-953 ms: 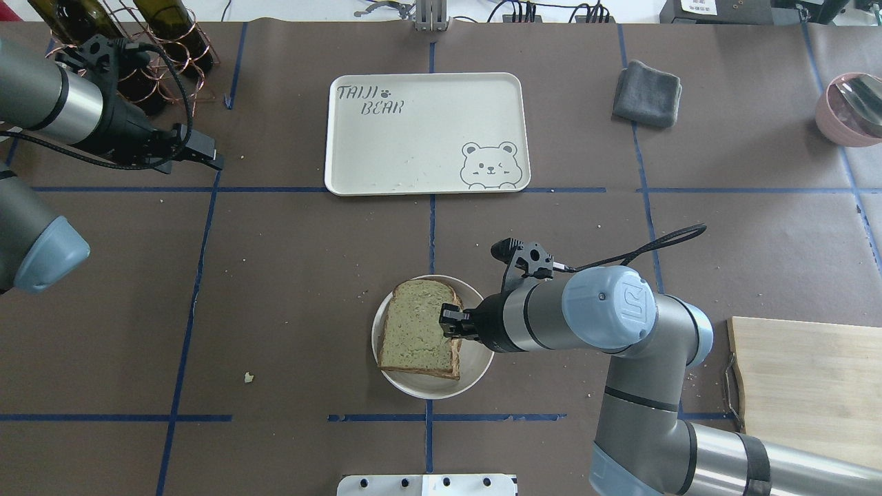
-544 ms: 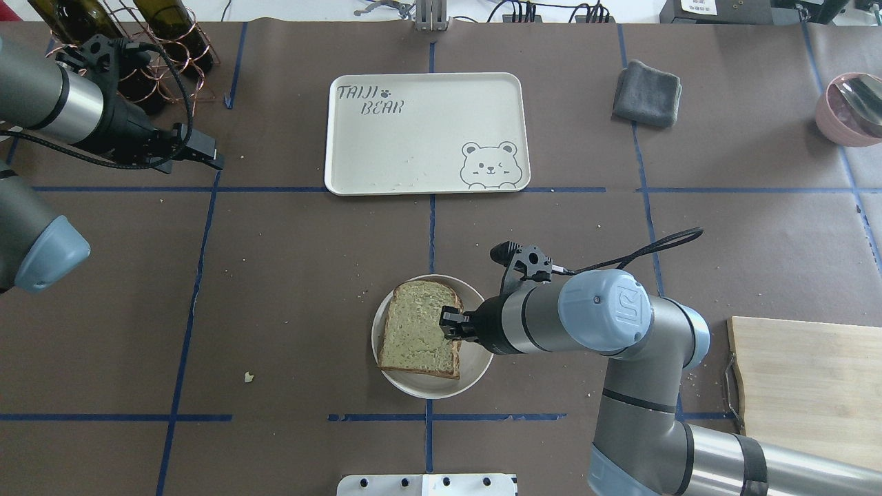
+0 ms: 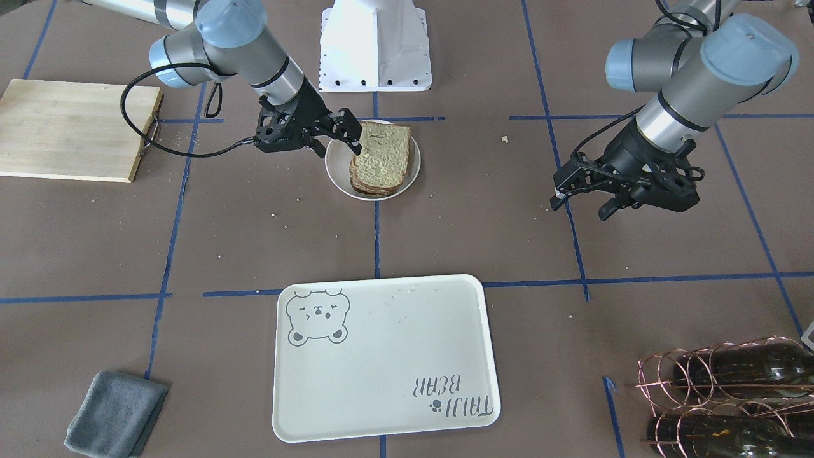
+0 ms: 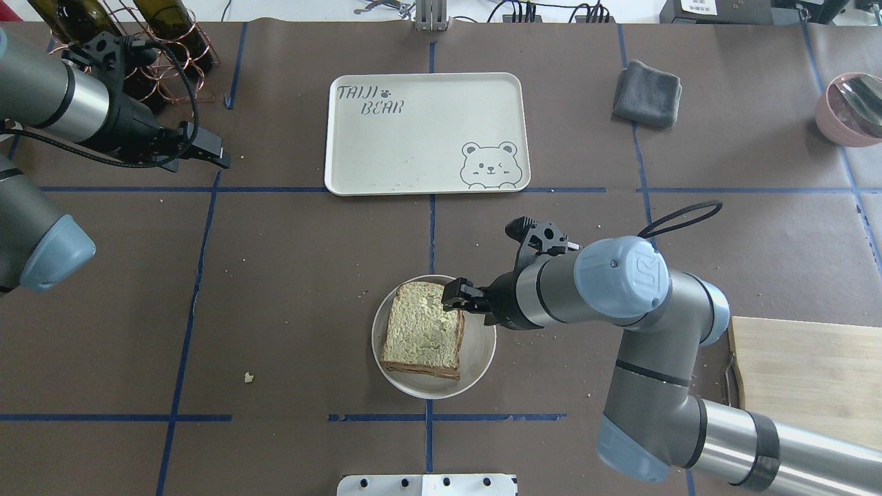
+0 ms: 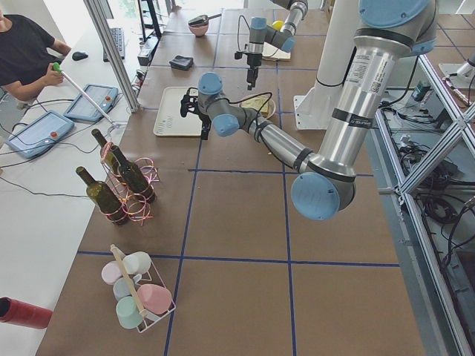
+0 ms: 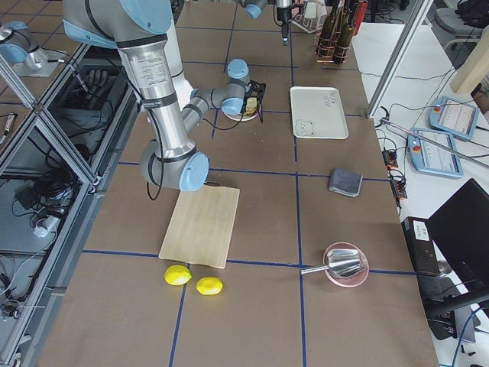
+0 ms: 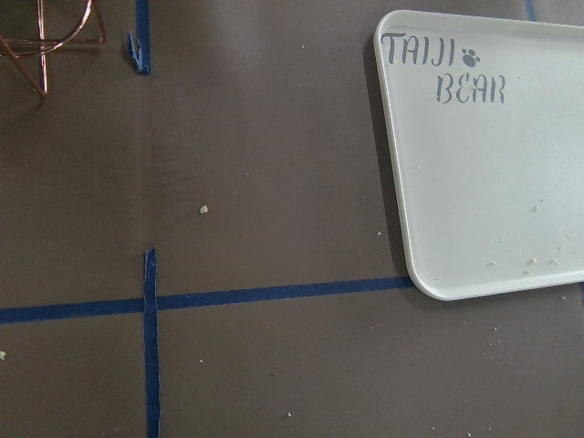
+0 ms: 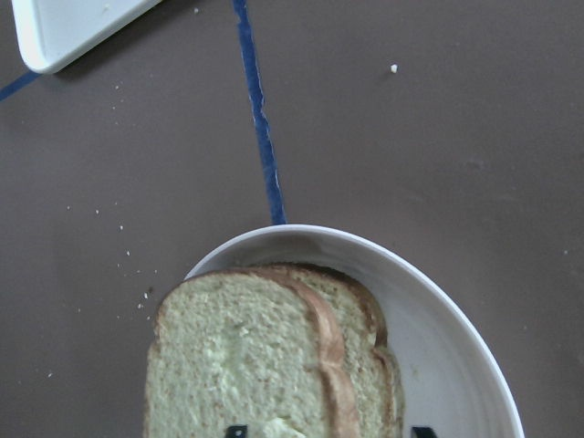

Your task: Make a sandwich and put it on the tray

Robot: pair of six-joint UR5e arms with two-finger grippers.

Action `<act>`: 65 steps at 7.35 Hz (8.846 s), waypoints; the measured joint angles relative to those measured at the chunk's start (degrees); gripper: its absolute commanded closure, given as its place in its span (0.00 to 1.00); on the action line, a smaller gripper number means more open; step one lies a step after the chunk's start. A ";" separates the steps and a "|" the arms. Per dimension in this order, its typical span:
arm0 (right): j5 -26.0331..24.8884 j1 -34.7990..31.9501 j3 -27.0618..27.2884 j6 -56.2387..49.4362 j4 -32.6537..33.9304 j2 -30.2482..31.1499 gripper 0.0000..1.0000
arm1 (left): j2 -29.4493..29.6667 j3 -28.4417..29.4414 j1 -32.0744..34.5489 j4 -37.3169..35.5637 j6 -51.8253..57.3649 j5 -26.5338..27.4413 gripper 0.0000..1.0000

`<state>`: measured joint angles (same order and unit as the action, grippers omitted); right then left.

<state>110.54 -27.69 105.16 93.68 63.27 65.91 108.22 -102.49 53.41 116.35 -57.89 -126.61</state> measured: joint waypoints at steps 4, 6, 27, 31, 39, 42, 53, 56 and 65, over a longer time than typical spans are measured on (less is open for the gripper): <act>5.72 -10.28 5.01 -22.03 24.96 0.43 0.00 | 2.77 -2.98 -14.02 -3.96 -11.43 12.85 0.09; 7.06 -15.45 5.66 -35.46 30.14 3.17 0.00 | 5.51 -2.81 -20.65 -7.63 -15.83 17.98 0.32; 14.97 -35.45 3.82 -68.81 31.43 15.21 0.00 | 10.80 3.16 -28.31 1.03 -21.50 15.95 1.00; 19.22 -44.41 -2.52 -83.43 31.28 18.23 0.00 | 11.40 3.92 -19.11 3.30 -32.53 9.00 1.00; 24.01 -56.43 -11.71 -96.83 30.44 21.93 0.00 | 29.67 33.72 -12.02 9.02 -54.99 11.34 1.00; 24.08 -56.63 -11.80 -96.77 30.47 21.89 0.00 | 32.07 42.17 -12.02 14.43 -57.59 15.62 1.00; 24.19 -57.59 -11.86 -96.75 30.51 22.19 0.00 | 12.12 7.96 -7.72 -5.28 -23.44 16.94 0.00; 24.20 -57.96 -11.82 -96.83 30.51 22.16 0.00 | 2.91 -2.56 0.63 -15.10 6.50 15.99 0.00; 26.61 -60.12 -11.93 -97.46 30.42 22.44 0.00 | -13.89 4.43 22.93 -12.61 42.33 2.60 0.00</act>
<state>137.15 -87.81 93.23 -3.78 93.69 88.34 94.34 -98.06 76.34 103.75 -15.56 -124.01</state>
